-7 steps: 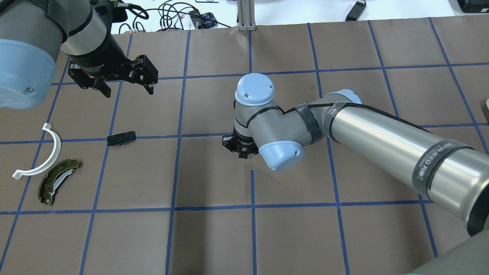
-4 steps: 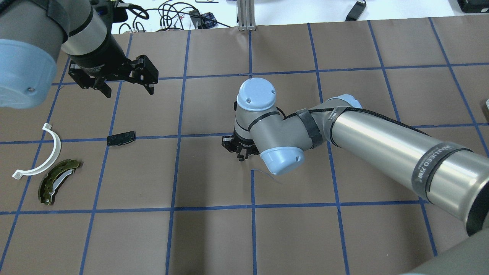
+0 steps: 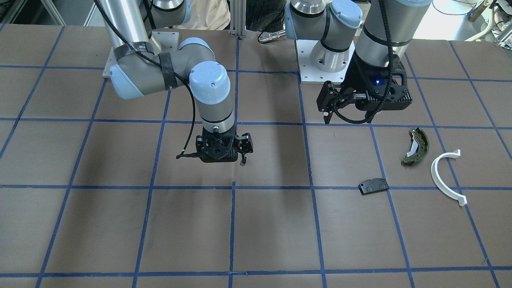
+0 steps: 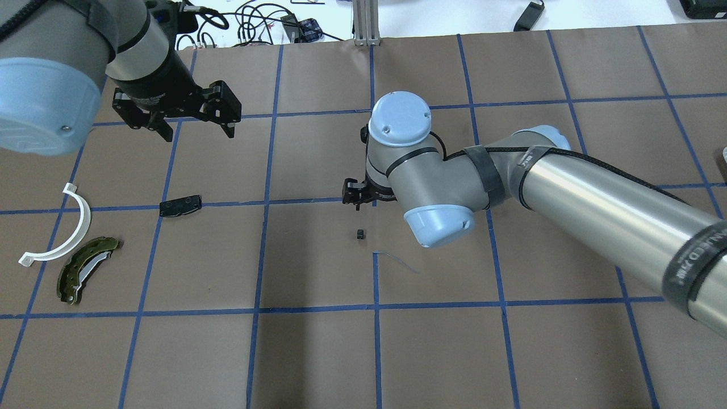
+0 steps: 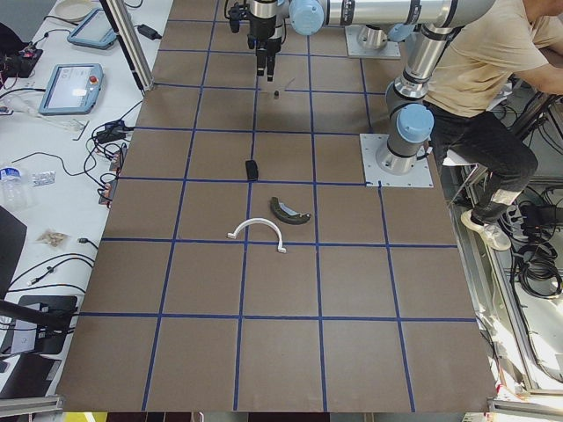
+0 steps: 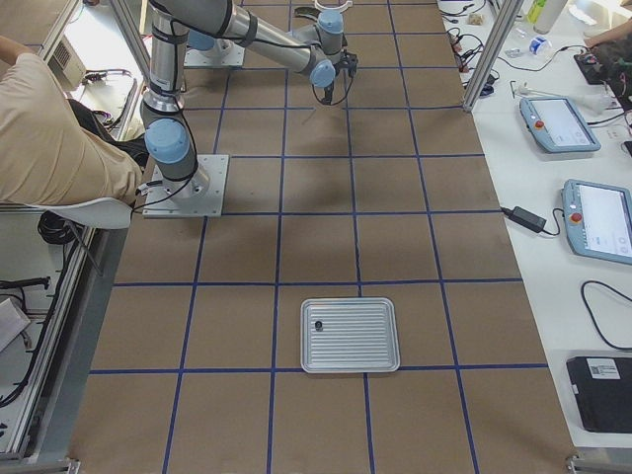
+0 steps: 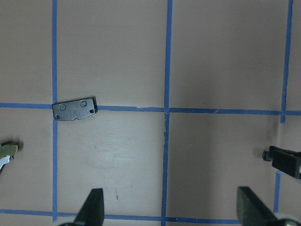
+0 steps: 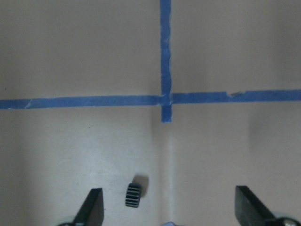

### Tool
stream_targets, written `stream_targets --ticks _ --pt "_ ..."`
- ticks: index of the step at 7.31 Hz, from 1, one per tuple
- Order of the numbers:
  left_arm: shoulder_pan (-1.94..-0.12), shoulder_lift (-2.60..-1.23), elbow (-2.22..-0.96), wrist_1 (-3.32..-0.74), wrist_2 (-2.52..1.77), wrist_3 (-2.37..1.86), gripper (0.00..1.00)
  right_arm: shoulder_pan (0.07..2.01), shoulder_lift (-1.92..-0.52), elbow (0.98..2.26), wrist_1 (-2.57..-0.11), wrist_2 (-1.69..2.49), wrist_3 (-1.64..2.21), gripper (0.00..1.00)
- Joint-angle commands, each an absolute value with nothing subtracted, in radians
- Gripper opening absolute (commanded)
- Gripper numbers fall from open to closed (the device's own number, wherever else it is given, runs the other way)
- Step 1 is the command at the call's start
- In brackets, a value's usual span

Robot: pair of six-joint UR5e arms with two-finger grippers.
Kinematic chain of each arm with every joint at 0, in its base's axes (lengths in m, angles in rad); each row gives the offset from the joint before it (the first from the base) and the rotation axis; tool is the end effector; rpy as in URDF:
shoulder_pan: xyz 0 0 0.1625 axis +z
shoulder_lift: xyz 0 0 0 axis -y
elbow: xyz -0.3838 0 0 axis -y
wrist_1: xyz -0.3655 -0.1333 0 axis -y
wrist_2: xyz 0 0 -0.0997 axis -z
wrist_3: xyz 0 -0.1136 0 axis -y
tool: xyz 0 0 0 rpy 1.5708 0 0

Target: Place bearing gear from tray to pile

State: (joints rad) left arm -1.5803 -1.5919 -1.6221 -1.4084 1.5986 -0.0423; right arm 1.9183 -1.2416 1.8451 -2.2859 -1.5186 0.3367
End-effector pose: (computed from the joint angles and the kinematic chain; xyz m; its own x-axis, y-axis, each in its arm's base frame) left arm -0.1347 -0.4809 0.4156 -0.9991 -0.0351 -0.0239 -0.0328 0.9953 -0.0910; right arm 0.3137 -0.4572 0.2166 -0.9962 -0.0175 -0.0857 -0.0099 0.9961 -0.0880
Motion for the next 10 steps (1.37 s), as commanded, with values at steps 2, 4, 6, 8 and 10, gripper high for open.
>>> stream_targets --ticks 2,4,6,8,10 --pt "-1.636 -1.675 -1.631 -1.337 1.514 -0.072 1.00 1.691 -1.374 1.844 -2.125 -1.534 0.112 1.00" --pt "-1.736 -1.750 -1.664 -1.209 1.528 -0.139 1.00 1.483 -1.448 1.842 -2.039 -1.560 -0.110 1.00" --pt "-1.823 -1.805 -1.808 -0.953 1.542 -0.217 1.00 1.273 -1.459 1.829 -1.976 -1.566 -0.388 1.00" --pt "-1.859 -1.854 -1.925 -0.801 1.555 -0.218 1.00 1.076 -1.457 1.827 -1.974 -1.569 -0.604 1.00" --pt "-1.893 -1.906 -1.928 -0.792 1.566 -0.227 1.00 0.889 -1.447 1.800 -1.985 -1.569 -0.926 1.00"
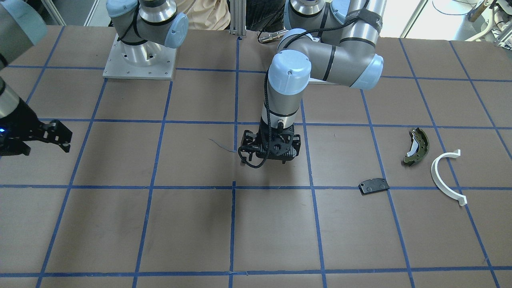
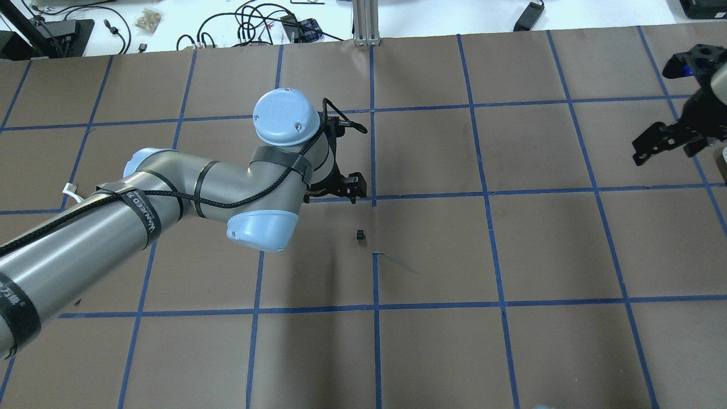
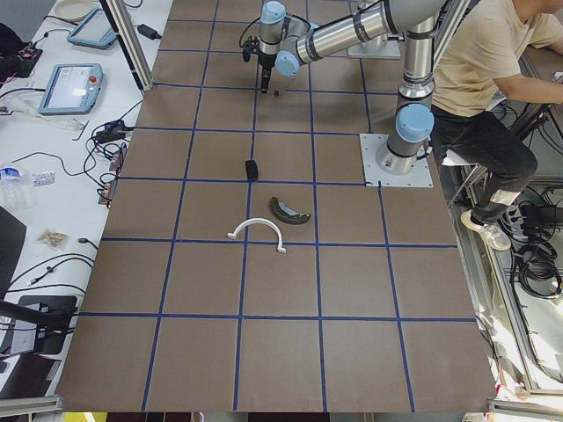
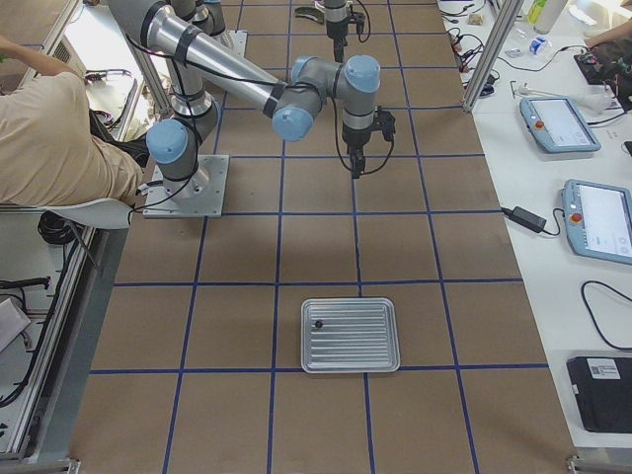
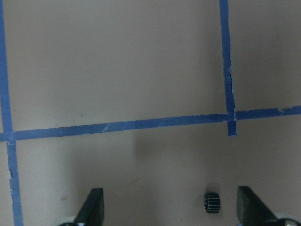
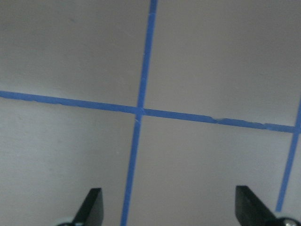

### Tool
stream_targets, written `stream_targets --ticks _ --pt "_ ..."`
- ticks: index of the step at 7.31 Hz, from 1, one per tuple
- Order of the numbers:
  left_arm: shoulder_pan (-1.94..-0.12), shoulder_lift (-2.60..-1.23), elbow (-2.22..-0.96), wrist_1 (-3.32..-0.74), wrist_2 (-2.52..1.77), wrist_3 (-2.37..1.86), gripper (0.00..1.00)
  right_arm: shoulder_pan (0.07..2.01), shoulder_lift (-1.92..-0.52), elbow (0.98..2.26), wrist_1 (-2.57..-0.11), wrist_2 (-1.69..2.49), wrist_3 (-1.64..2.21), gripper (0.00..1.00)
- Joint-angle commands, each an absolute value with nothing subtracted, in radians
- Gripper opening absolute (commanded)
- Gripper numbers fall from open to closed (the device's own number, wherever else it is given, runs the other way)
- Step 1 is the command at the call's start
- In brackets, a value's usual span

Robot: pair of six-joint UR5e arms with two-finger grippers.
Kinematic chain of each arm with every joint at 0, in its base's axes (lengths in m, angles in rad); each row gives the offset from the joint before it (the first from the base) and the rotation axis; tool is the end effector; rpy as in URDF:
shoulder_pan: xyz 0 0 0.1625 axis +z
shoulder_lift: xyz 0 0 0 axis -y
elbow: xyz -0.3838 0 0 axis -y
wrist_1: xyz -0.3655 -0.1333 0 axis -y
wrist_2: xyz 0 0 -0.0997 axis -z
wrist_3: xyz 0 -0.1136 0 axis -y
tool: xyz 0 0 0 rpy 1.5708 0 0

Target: Place bearing gear from tray to pile

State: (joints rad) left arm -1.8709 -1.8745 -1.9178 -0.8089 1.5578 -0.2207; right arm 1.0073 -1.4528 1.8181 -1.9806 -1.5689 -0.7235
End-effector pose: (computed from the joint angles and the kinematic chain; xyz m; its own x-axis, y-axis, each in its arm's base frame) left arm -0.2817 -0.4543 0.2055 -0.9960 0.0819 0.0369 0.0776 0.9914 -0.1054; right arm -0.1495 -0.4866 0.3040 -0.9869 -0.1588 0.0280 -0.1597 0.9866 -0.0346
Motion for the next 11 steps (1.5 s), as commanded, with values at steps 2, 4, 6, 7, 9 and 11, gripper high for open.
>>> stream_targets --ticks 2,4,6,7,9,11 --pt "-1.923 -1.957 -1.928 -0.788 1.566 -0.232 1.00 0.787 -1.364 1.728 -1.986 -1.652 -0.985 1.00" --pt "-1.956 -1.994 -1.925 -0.784 1.568 -0.235 0.96 0.698 -1.222 1.623 -1.985 -1.651 -1.114 1.00" --pt "-1.970 -2.014 -1.925 -0.747 1.568 -0.262 0.90 0.657 -1.122 1.556 -1.994 -1.649 -1.170 1.00" --pt "-1.973 -2.014 -1.925 -0.747 1.566 -0.250 0.60 0.646 -1.086 1.551 -1.996 -1.649 -1.184 1.00" --pt "-1.974 -2.013 -1.925 -0.747 1.568 -0.252 0.11 0.644 -1.049 1.552 -2.043 -1.652 -1.255 1.00" --pt "-1.974 -2.011 -1.925 -0.747 1.569 -0.252 0.00 0.611 -1.010 1.543 -2.054 -1.669 -1.243 1.00"
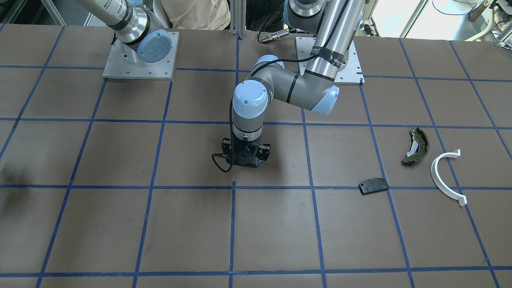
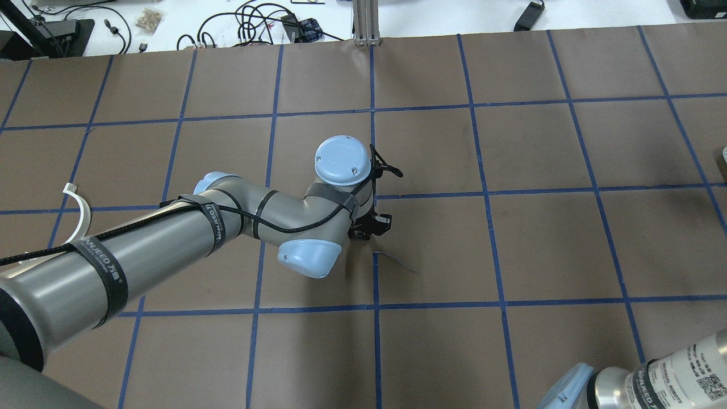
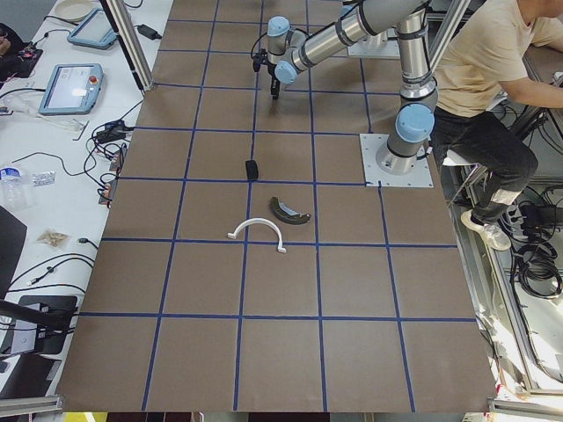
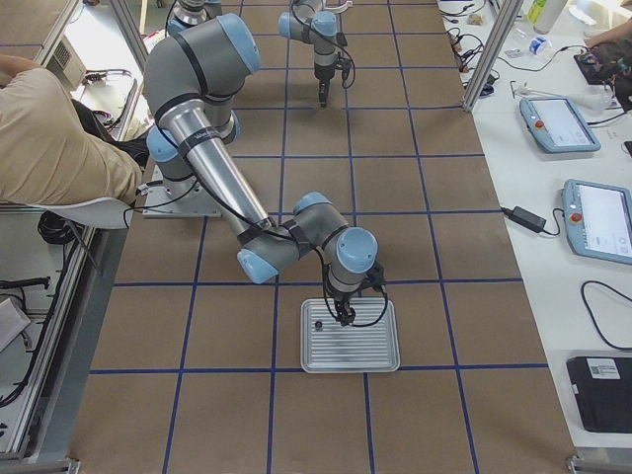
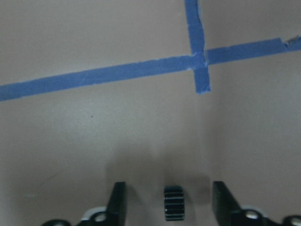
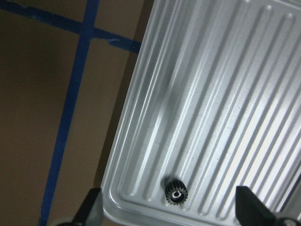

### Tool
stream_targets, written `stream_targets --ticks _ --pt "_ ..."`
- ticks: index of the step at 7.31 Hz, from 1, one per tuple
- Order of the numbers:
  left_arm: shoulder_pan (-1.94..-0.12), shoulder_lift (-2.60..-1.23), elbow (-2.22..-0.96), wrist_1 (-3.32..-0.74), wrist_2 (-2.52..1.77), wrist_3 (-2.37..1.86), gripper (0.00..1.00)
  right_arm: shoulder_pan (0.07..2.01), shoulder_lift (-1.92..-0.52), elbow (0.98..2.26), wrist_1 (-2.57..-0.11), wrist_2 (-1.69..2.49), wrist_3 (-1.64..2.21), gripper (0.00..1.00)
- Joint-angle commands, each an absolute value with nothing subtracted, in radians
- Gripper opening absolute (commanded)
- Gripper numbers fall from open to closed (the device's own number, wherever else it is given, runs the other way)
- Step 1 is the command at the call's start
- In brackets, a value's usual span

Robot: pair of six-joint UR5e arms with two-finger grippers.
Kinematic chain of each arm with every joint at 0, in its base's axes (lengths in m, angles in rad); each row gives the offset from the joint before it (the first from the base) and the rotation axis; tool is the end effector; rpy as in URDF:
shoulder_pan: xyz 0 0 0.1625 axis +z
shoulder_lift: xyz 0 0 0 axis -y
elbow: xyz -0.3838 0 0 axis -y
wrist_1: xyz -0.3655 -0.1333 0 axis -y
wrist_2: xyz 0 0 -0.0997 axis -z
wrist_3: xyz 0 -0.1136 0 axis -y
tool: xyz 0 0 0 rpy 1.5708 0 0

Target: Place bearing gear from tray to pile

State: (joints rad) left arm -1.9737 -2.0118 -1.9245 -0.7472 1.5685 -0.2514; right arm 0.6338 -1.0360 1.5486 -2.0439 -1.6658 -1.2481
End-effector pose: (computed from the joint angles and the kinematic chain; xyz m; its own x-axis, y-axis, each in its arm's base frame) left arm -0.3278 -0.4286 0.1381 -0.9885 0.1511 0.0094 0.1508 0.9882 -0.0274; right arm -0.4184 -0.4596 0.1965 -0.9515 -0.3075 -0.0074 -0.3066 0.9463 0.1024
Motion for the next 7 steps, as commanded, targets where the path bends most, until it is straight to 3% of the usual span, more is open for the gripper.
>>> stream_targets --ticks 1,4,7 --pt "-1.974 -2.010 -1.924 -0.746 1.568 -0.256 0.00 0.601 -0.984 1.545 -2.092 -1.667 -1.214 1.00" --pt "-1.912 -1.974 -1.878 -0.749 1.568 -0.253 0.00 0.601 -0.973 1.559 -2.098 -1.678 -1.118 0.84" --pt "-1.575 -1.956 -1.815 -0.886 1.574 -0.169 0.00 0.601 -0.950 1.560 -2.099 -1.693 -1.106 0.75"
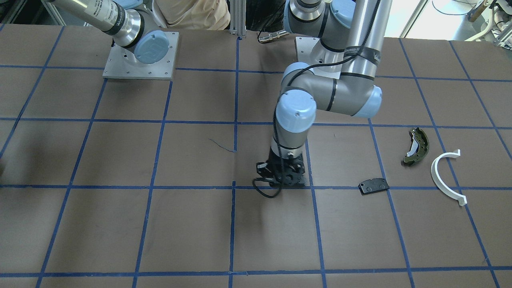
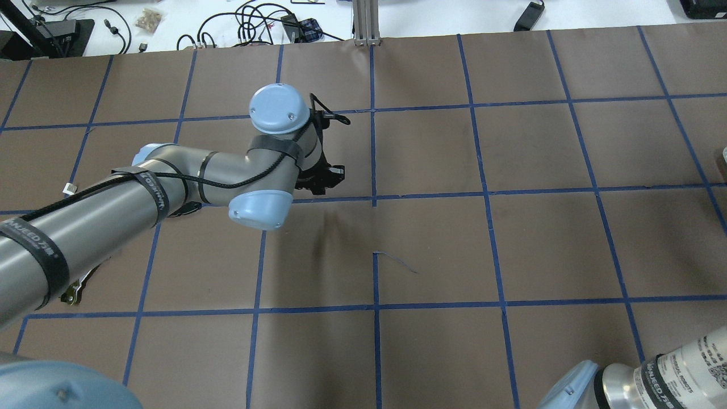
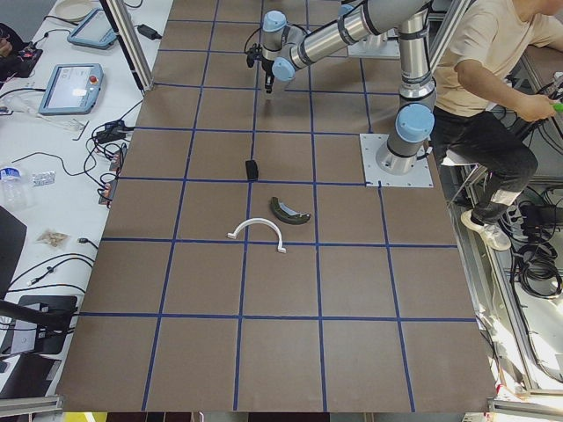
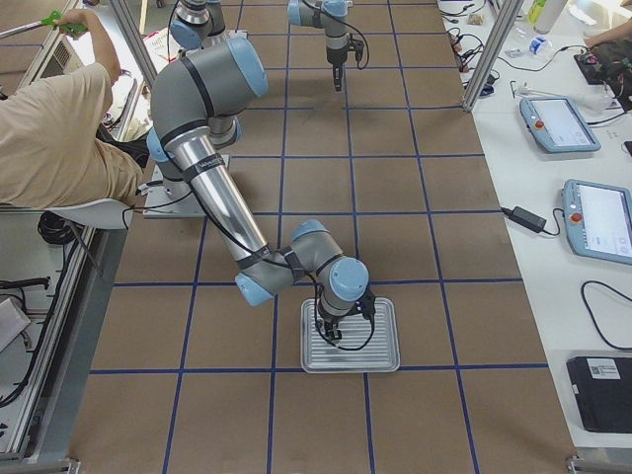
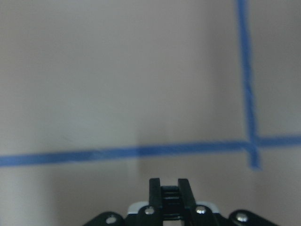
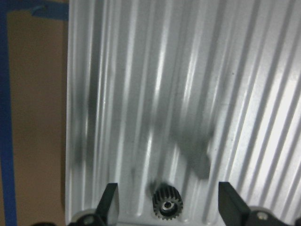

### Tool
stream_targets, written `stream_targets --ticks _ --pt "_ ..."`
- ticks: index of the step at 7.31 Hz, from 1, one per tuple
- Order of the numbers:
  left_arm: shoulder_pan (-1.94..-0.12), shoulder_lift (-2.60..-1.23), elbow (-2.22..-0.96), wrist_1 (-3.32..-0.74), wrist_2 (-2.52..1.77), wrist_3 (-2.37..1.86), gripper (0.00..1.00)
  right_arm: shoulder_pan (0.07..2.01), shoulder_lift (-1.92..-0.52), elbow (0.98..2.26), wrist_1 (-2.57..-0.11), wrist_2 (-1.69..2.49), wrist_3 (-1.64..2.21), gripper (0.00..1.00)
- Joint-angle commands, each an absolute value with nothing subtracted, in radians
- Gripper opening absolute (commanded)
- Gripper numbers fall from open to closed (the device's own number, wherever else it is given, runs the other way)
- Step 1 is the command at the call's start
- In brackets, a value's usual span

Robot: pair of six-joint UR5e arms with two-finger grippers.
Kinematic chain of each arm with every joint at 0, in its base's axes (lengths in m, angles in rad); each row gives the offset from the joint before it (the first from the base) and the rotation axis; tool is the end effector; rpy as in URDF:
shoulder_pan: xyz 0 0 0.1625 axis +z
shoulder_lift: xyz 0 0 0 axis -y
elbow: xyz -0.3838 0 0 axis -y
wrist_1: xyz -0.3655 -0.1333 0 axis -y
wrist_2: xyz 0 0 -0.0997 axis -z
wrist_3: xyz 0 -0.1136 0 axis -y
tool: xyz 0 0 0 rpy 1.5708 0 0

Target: Place bearing gear from tray to pile

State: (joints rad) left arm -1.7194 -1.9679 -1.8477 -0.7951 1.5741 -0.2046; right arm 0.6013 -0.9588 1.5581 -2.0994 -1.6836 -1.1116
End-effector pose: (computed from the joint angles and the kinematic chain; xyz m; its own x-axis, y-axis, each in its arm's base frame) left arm -0.2121 -0.5190 0.1854 -0.9983 -0.0553 0.0174 -0.0567 0.9934 -0.1001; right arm -0.4379 -0.4466 0.1508 -0.9894 -0.1447 -0.0136 -0.1452 0.9806 0.1320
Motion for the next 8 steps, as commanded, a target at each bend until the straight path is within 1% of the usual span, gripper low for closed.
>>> stream_targets --ticks 1,2,3,4,6,7,8 --pt "-1.496 -1.948 -1.783 -0.979 1.574 -0.087 0.00 0.601 -0.940 1.560 -2.098 -1.739 -1.104 0.68" --pt "-1.433 -1.927 -1.773 -1.065 1.584 0.042 0.00 0.601 -0.942 1.559 -2.097 -1.749 -1.104 0.67" --pt "-1.366 -1.899 -1.785 -1.092 1.627 0.126 0.00 0.601 -0.943 1.559 -2.088 -1.778 -1.104 0.64" --pt "-1.309 -1.885 -1.808 -1.098 1.632 0.225 0.00 0.601 -0.945 1.557 -2.085 -1.782 -1.104 0.63" --pt "-1.202 -1.840 -1.925 -1.085 1.632 0.304 0.00 0.601 -0.945 1.557 -2.085 -1.779 -1.104 0.55" --pt "-1.172 -1.823 -1.952 -1.083 1.631 0.404 0.00 0.601 -0.945 1.557 -2.085 -1.772 -1.088 0.51" --pt "-1.137 -1.825 -1.986 -1.048 1.625 0.487 0.00 0.601 -0.945 1.552 -2.085 -1.769 -1.078 0.50"
